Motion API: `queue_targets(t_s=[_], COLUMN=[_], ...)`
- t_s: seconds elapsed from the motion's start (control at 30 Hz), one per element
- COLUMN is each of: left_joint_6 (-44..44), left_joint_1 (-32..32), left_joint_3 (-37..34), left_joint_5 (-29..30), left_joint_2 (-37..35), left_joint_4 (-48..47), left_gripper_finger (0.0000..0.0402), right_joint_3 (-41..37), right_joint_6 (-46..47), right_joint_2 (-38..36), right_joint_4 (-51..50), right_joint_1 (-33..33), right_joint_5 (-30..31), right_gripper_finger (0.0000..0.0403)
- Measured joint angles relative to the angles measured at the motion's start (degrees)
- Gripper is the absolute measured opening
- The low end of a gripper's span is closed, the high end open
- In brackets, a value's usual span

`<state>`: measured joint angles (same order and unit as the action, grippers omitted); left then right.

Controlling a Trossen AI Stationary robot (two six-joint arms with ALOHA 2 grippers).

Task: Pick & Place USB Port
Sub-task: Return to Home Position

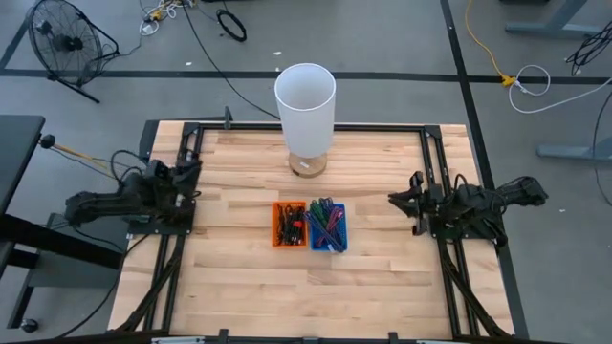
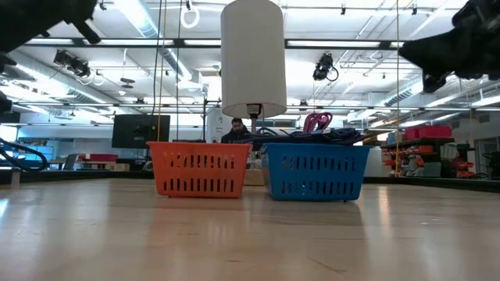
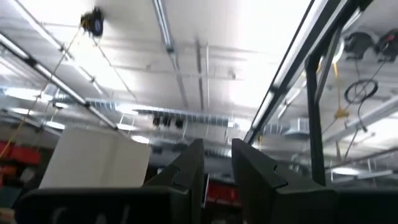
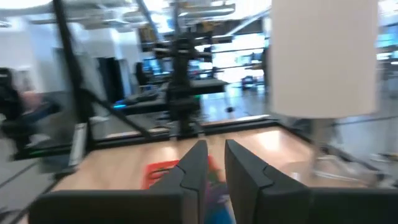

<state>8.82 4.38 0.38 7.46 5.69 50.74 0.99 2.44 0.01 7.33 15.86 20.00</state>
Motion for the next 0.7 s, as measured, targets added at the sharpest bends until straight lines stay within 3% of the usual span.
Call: queue_targets(t_s=[0.13,0.27,0.5,0.7], left_joint_6=[0.01,0.02,0.02,0.02], left_joint_1=[0.00,-0.11,-0.11,-0.04], left_joint_3=[-0.01,-0.02,-0.02,-0.02], left_joint_5=[0.01,-0.11,-0.17,-0.17], left_joint_2=[-5.48,-5.63,-5.58,-5.59], left_joint_4=[0.00,4.34,1.98,1.51], left_gripper_finger=[0.0085,0.0085,0.0085,0.0085], right_joint_3=[0.00,0.00,-0.04,-0.04], right_joint_6=[0.00,0.00,0.00,-0.05], right_joint_2=[0.00,0.00,-0.02,-0.02], right_joint_4=[-0.02,-0.11,-0.37,-0.30], right_joint_1=[-5.83,-9.66,-17.82,-17.11], right_joint_5=[0.28,0.49,0.41,6.73], right_gripper_finger=[0.0058,0.0058,0.0058,0.0058])
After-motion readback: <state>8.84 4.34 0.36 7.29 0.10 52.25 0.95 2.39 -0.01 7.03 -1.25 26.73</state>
